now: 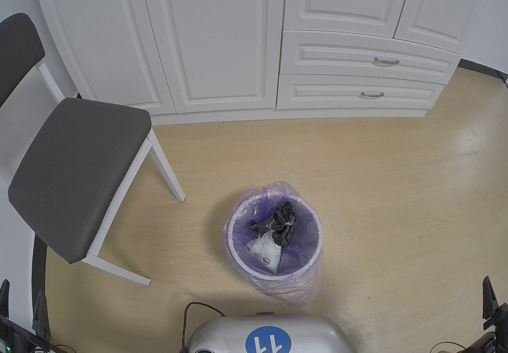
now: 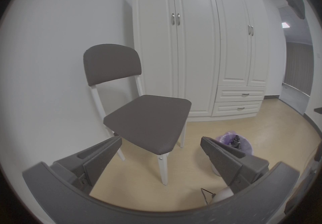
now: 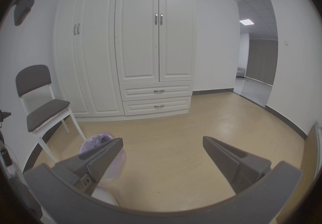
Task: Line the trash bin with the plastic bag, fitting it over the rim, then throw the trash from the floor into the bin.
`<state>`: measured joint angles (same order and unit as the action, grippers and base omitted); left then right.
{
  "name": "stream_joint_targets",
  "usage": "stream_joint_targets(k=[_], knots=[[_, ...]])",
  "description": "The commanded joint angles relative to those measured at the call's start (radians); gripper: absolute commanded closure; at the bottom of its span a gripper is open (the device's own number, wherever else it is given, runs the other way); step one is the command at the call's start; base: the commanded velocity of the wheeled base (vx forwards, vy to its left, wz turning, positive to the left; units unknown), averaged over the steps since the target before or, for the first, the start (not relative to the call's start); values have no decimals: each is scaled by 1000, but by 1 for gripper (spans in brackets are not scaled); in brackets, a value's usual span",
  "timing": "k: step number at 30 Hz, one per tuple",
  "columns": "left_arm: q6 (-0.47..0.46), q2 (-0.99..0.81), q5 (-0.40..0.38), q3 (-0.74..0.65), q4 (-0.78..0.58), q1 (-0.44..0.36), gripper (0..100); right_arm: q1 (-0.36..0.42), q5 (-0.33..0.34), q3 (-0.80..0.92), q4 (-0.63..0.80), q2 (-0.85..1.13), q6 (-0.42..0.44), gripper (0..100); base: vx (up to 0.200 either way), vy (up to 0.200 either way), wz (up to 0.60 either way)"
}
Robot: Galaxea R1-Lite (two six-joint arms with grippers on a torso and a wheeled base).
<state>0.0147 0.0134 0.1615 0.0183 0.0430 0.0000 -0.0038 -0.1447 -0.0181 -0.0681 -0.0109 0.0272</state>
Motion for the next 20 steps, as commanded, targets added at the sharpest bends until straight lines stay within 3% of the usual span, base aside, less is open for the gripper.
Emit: stream_joint_targets(k=[1,3,5,9,20], knots=[[21,-13,-54,-15,-8,0,0,-1,88,18,10,9,-9,0,0,0,0],[37,-13,-97,-18,-14,0,0,-1,155,10,100,9,-36,0,0,0,0],[25,-13,-143,-18,-40,0,0,-1,155,9,93,9,-46,0,0,0,0],[-12,-13,-146,-18,-49,0,0,1,154,13,79,8,-40,0,0,0,0],[16,-13,-142,-18,-45,0,0,2,152,15,70,9,-16,0,0,0,0]])
